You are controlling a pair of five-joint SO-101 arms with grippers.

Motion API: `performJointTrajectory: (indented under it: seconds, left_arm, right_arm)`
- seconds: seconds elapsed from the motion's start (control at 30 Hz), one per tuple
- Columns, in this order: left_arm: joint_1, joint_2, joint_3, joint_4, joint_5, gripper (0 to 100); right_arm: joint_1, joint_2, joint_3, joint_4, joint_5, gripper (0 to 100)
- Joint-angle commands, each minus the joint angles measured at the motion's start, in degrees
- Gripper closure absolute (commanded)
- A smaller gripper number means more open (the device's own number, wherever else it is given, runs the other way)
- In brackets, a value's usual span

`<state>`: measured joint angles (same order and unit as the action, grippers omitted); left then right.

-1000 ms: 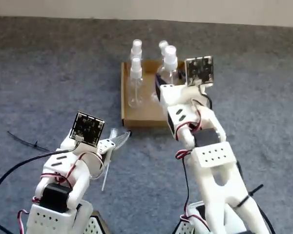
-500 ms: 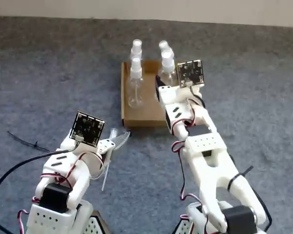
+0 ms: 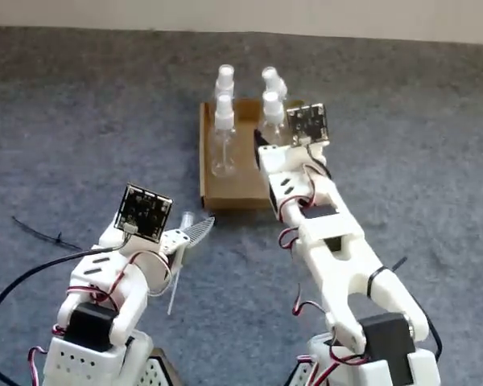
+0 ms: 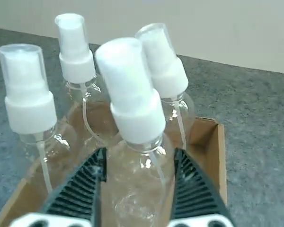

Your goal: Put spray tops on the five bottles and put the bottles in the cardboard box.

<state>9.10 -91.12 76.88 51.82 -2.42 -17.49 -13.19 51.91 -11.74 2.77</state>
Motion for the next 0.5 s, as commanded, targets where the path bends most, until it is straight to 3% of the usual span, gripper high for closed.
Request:
performJointTrajectory:
  seconds: [0.0,0.3,0.47]
  left_arm:
    - [-0.48,-0.57,-0.4,-1.58,-0.44,71]
    - [-0.48,-0.57,-0.4,-1.49,-0.44,71]
    - [-0.48,-0.57,-0.4,-1.49,-0.44,71]
  right_arm:
    - [0.75,-0.31,-0.4,-1.71,0.79,99.3]
    - [0.75,-0.31,-0.22,-1.19,0.88,98.0]
    - [0.4,-0.31,-0.22,1.8,0.88,84.3]
